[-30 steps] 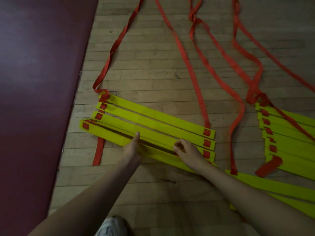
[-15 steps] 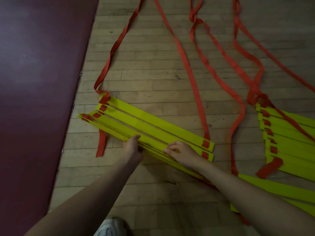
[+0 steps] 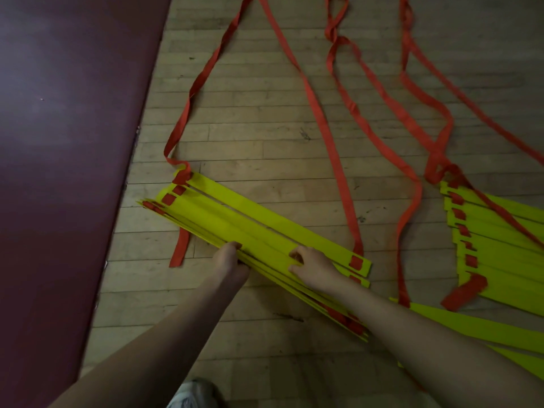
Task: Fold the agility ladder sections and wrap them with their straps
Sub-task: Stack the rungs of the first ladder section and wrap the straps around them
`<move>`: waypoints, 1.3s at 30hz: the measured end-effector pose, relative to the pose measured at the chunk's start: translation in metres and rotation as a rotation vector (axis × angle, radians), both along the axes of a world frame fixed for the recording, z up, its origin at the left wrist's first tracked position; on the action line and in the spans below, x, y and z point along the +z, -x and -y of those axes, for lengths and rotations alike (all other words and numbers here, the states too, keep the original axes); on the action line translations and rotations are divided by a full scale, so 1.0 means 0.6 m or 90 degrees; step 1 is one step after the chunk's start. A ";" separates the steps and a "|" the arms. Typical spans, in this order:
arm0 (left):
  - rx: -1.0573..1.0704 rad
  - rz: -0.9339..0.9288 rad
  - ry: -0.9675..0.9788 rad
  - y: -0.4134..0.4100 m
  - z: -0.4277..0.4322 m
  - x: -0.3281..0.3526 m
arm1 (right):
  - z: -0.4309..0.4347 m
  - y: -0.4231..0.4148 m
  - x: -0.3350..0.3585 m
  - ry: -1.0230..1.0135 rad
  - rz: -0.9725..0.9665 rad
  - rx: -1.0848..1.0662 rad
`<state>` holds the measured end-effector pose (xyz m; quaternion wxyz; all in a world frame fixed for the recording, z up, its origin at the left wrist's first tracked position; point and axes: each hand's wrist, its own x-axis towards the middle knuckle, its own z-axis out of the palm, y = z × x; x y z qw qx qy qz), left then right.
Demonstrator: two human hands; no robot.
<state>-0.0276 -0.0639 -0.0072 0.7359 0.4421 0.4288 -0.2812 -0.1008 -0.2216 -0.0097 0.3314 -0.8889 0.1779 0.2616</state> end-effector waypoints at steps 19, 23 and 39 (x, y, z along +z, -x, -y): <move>-0.135 -0.009 -0.086 -0.008 0.008 0.001 | 0.007 0.009 0.010 -0.166 0.022 -0.125; -0.110 0.005 -0.053 -0.001 0.017 0.011 | 0.023 0.005 -0.001 -0.093 0.013 -0.156; -0.050 0.006 0.099 -0.005 0.025 0.014 | 0.011 -0.023 -0.002 -0.094 -0.104 -0.128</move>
